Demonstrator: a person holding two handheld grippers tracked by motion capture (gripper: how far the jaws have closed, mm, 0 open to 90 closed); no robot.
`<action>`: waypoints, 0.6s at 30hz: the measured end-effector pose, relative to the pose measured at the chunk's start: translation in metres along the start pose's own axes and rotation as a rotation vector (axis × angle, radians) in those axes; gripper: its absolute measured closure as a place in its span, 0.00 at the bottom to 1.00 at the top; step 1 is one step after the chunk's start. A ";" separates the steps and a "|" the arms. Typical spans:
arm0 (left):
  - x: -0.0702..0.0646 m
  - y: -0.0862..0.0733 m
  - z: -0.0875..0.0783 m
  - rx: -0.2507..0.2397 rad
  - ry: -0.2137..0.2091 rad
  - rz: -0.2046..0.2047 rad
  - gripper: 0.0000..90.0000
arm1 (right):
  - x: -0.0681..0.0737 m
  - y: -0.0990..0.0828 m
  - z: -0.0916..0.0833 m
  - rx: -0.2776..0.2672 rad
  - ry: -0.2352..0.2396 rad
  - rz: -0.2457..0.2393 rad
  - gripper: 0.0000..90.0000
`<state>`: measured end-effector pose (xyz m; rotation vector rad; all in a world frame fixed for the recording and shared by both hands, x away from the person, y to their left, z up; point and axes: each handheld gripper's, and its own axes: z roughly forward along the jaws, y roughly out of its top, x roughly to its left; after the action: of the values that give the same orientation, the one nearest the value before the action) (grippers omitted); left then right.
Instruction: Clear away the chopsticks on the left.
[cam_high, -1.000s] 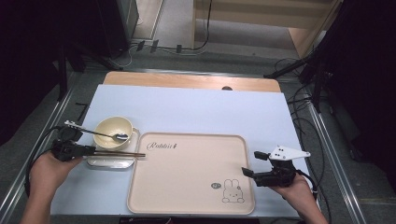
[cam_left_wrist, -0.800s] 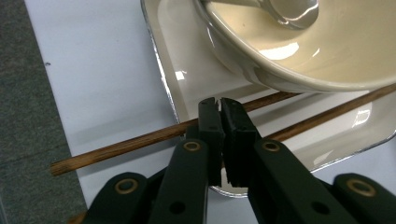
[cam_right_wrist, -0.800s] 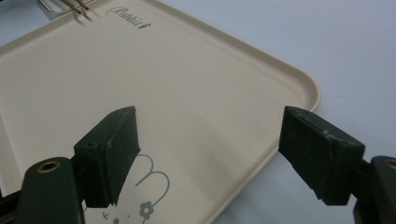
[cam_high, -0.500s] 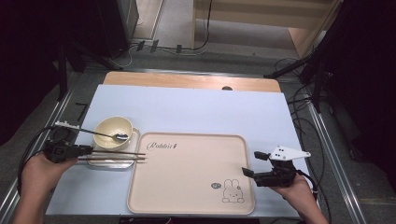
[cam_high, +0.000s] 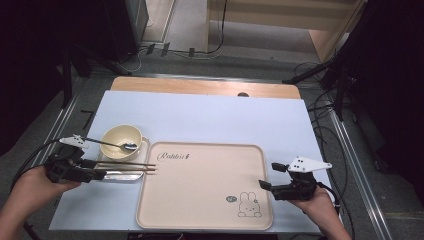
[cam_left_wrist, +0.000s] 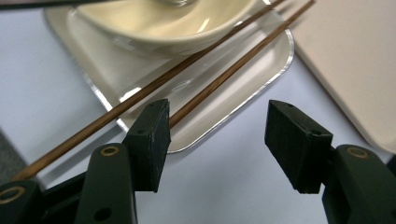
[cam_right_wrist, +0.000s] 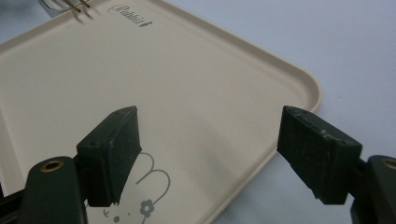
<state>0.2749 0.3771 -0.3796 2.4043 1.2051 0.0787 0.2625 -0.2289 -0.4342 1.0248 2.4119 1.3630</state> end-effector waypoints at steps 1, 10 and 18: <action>0.000 0.000 0.000 0.000 0.000 0.000 0.46 | 0.000 0.000 0.000 0.000 0.000 0.000 0.24; 0.001 0.007 0.004 0.043 -0.023 0.245 0.60 | 0.000 0.000 -0.001 0.002 -0.001 -0.004 0.25; 0.006 0.011 0.014 0.090 -0.039 0.331 0.68 | 0.001 0.000 -0.001 0.005 0.000 -0.006 0.25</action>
<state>0.2903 0.3716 -0.3884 2.6501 0.7985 0.0804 0.2617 -0.2290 -0.4339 1.0181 2.4184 1.3557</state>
